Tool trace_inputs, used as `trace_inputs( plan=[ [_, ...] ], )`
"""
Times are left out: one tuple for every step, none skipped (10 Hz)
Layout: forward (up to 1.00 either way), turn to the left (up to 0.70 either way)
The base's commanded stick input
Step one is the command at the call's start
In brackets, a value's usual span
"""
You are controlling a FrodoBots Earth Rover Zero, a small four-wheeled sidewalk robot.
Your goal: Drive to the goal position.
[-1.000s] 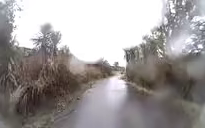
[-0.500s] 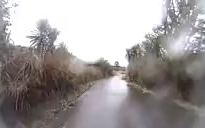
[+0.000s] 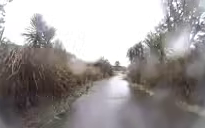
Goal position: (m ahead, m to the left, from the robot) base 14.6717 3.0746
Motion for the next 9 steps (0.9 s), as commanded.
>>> trace_inputs(
  plan=[
    [0.85,0.00],
    [0.85,0.00],
    [0.85,0.00],
    [0.85,0.00],
    [0.85,0.00],
    [0.85,0.00],
    [0.85,0.00],
    [0.85,0.00],
    [0.85,0.00]
  ],
)
